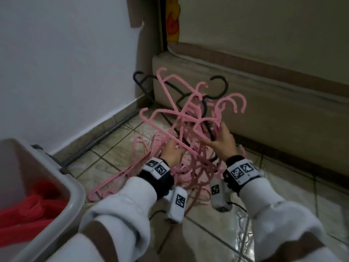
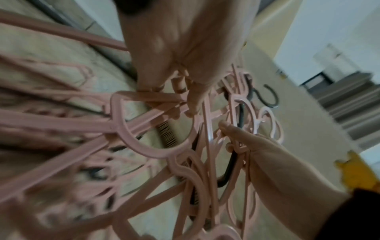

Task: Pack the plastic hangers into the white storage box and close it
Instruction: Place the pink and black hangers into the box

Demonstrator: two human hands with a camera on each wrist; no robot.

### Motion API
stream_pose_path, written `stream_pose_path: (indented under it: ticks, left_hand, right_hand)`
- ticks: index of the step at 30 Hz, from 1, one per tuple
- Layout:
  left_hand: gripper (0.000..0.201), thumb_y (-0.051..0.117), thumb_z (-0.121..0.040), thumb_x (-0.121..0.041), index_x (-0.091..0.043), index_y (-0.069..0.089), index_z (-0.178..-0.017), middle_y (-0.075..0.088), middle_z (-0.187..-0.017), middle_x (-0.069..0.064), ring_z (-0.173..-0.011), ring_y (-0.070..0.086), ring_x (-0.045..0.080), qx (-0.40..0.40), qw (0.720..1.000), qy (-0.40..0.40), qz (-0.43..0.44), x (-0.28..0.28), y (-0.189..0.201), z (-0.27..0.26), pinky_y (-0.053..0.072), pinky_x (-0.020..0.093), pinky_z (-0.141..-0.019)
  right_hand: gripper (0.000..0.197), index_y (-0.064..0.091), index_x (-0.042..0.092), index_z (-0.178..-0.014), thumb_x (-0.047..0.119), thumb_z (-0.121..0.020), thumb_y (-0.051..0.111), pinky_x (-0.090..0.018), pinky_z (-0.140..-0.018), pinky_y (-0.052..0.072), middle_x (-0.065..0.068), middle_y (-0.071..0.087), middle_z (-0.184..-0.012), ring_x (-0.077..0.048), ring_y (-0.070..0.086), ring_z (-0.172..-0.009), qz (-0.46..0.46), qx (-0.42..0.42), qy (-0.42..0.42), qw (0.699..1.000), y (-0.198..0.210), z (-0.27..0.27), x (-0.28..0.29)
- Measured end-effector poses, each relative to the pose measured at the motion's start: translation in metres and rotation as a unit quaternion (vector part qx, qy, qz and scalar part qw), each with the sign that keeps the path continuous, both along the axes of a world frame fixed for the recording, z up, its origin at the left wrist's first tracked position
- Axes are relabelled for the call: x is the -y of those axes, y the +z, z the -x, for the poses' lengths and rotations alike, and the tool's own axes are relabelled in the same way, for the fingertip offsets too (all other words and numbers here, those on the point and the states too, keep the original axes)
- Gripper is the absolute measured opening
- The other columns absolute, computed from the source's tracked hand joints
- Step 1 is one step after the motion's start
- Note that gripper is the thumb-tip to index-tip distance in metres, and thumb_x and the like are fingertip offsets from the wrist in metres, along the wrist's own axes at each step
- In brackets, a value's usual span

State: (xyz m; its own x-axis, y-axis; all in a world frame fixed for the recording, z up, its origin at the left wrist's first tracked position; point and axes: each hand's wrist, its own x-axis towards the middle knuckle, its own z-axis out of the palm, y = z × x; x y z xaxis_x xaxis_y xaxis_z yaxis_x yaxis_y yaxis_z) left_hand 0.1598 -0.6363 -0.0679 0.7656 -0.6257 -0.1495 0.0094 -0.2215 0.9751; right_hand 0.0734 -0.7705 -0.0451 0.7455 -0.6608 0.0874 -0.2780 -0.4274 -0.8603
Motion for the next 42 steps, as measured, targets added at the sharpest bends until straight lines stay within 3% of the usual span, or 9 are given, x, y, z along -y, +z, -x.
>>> stream_pose_path:
  ticks: [7, 10, 12, 15, 18, 22, 30, 35, 42]
  left_hand:
    - [0.026, 0.051, -0.083, 0.019, -0.007, 0.053, -0.082, 0.061, -0.073, 0.000, -0.059, 0.061, -0.005, 0.085, 0.990, 0.030, 0.106, -0.022, 0.102, -0.009, 0.050, 0.014, -0.062]
    - [0.041, 0.051, -0.083, 0.017, -0.021, 0.055, -0.071, 0.066, -0.065, -0.010, -0.070, 0.064, 0.009, 0.143, 0.981, 0.050, 0.125, -0.052, 0.145, -0.018, 0.051, 0.034, -0.079]
    - [0.038, 0.050, -0.083, 0.016, -0.020, 0.056, -0.074, 0.064, -0.074, 0.005, -0.077, 0.064, 0.022, 0.181, 0.972, 0.067, 0.132, -0.079, 0.172, -0.025, 0.051, 0.036, -0.076]
    - [0.031, 0.050, -0.084, 0.016, -0.014, 0.054, -0.084, 0.061, -0.079, 0.005, -0.069, 0.063, 0.003, 0.206, 0.959, 0.104, 0.165, -0.126, 0.212, -0.033, 0.052, 0.018, -0.068]
    - [0.031, 0.055, -0.084, 0.011, -0.019, 0.055, -0.089, 0.064, -0.087, 0.001, -0.084, 0.062, 0.010, 0.236, 0.942, 0.141, 0.191, -0.181, 0.245, -0.040, 0.049, 0.023, -0.082]
    - [0.024, 0.056, -0.087, 0.005, -0.009, 0.055, -0.107, 0.065, -0.097, 0.007, -0.086, 0.061, 0.010, 0.251, 0.930, 0.189, 0.190, -0.261, 0.270, -0.047, 0.049, 0.011, -0.070]
    - [0.031, 0.054, -0.087, 0.008, 0.004, 0.050, -0.117, 0.063, -0.108, 0.021, -0.097, 0.061, 0.024, 0.197, 0.926, 0.291, 0.139, -0.404, 0.229, -0.052, 0.052, 0.021, -0.078]
    - [0.017, 0.049, -0.088, 0.011, 0.000, 0.053, -0.101, 0.060, -0.080, 0.006, -0.070, 0.056, 0.011, 0.160, 0.933, 0.317, 0.063, -0.457, 0.176, -0.046, 0.042, 0.006, -0.050]
    - [0.027, 0.054, -0.087, 0.010, -0.012, 0.054, -0.070, 0.056, -0.071, 0.001, -0.066, 0.053, 0.007, 0.093, 0.934, 0.345, 0.004, -0.486, 0.095, -0.054, 0.045, 0.009, -0.057]
  right_hand:
    - [0.055, 0.048, 0.007, -0.116, 0.022, -0.073, 0.078, -0.032, -0.080, 0.046, -0.006, 0.061, -0.115, -0.020, 0.058, -0.101, 0.137, 0.081, 0.017, 0.987, 0.111, -0.005, -0.021]
    - [0.051, 0.050, 0.006, -0.115, 0.025, -0.075, 0.076, -0.032, -0.075, 0.046, -0.011, 0.064, -0.112, -0.029, 0.061, -0.100, 0.217, 0.106, 0.014, 0.970, 0.154, -0.016, -0.047]
    - [0.052, 0.051, 0.007, -0.115, 0.028, -0.076, 0.075, -0.030, -0.073, 0.043, -0.011, 0.065, -0.111, -0.030, 0.061, -0.099, 0.244, 0.127, 0.017, 0.961, 0.182, -0.027, -0.072]
    - [0.063, 0.048, 0.011, -0.127, 0.037, -0.077, 0.074, -0.032, -0.081, 0.047, -0.008, 0.065, -0.114, -0.027, 0.061, -0.102, 0.252, 0.175, 0.038, 0.951, 0.222, -0.047, -0.120]
    - [0.066, 0.042, 0.015, -0.134, 0.033, -0.078, 0.073, -0.032, -0.089, 0.046, -0.004, 0.064, -0.118, -0.023, 0.060, -0.107, 0.254, 0.211, 0.075, 0.941, 0.257, -0.063, -0.175]
    - [0.058, 0.045, 0.016, -0.126, 0.026, -0.077, 0.075, -0.031, -0.092, 0.048, -0.001, 0.065, -0.116, -0.017, 0.062, -0.104, 0.244, 0.268, 0.131, 0.923, 0.282, -0.081, -0.252]
    - [0.049, 0.047, 0.013, -0.109, 0.033, -0.074, 0.076, -0.037, -0.076, 0.052, 0.001, 0.066, -0.097, -0.020, 0.062, -0.083, 0.262, 0.238, 0.234, 0.906, 0.244, -0.113, -0.382]
    - [0.047, 0.045, 0.014, -0.100, 0.035, -0.073, 0.077, -0.029, -0.064, 0.041, 0.003, 0.062, -0.089, -0.018, 0.056, -0.074, 0.265, 0.174, 0.309, 0.897, 0.195, -0.129, -0.427]
    - [0.058, 0.048, 0.011, -0.113, 0.034, -0.070, 0.080, -0.030, -0.065, 0.047, -0.005, 0.068, -0.096, -0.027, 0.064, -0.082, 0.280, 0.104, 0.379, 0.876, 0.123, -0.145, -0.449]
